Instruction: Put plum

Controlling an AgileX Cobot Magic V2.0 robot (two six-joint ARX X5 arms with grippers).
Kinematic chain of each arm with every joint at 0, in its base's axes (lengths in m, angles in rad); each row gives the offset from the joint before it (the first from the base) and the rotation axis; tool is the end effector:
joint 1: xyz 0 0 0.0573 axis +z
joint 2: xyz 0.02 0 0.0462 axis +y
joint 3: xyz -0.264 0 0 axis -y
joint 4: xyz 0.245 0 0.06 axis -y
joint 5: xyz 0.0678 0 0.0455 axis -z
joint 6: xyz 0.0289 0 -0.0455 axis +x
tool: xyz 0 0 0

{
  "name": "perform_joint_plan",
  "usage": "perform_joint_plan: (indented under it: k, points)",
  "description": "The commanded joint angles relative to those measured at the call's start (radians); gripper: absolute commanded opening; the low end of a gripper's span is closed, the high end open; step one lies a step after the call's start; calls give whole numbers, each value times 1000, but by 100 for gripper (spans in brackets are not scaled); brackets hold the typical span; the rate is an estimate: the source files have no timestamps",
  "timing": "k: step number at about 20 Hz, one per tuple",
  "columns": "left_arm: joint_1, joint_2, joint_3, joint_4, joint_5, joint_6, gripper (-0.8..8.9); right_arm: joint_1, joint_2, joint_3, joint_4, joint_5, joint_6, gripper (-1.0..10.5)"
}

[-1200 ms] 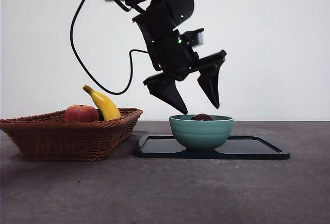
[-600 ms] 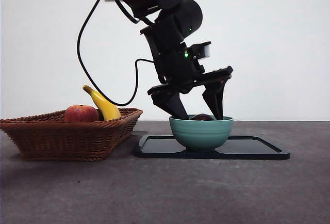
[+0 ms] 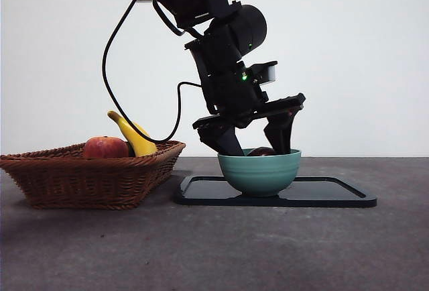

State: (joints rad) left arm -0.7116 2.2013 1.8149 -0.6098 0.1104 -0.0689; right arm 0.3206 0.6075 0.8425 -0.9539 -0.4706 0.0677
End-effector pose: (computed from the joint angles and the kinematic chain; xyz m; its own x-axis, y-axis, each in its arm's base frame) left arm 0.3597 -0.3143 0.1990 0.3371 -0.4362 -0.8343 0.6490 0.7496 -0.1297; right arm 0.0888 0.0433 0.3080 0.4937 0.6417 -0.5870 -0.5610 0.7507 0.3488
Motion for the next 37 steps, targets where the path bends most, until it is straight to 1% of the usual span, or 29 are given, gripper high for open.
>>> perform_joint_plan:
  k: [1,5,9,13,17,20,28,33,35,37]
  points:
    - [-12,36,32,-7,0,8,297,5,5,6,6,-1,-2,198]
    - [-13,35,33,0,0,8,297,5,5,6,6,-1,-2,199]
    - [-10,14,74,-20,1,8,297,5,5,6,6,-1,-2,198]
    - [-2,-36,179,-74,1,9,298,5,5,6,6,-1,-2,198]
    - [20,-112,271,-135,1,31,298,5,5,6,5,-1,-2,199]
    - [53,-211,271,-159,1,31,298,5,5,6,5,-1,-2,198]
    - [166,-447,270,-343,1,35,298,5,5,6,6,-1,-5,199]
    - [199,-512,257,-486,1,66,298,5,5,6,7,0,-12,199]
    - [202,-527,230,-504,1,74,297,5,5,6,7,-1,-17,199]
    - [202,-557,148,-482,1,74,297,5,5,6,7,-1,-17,199]
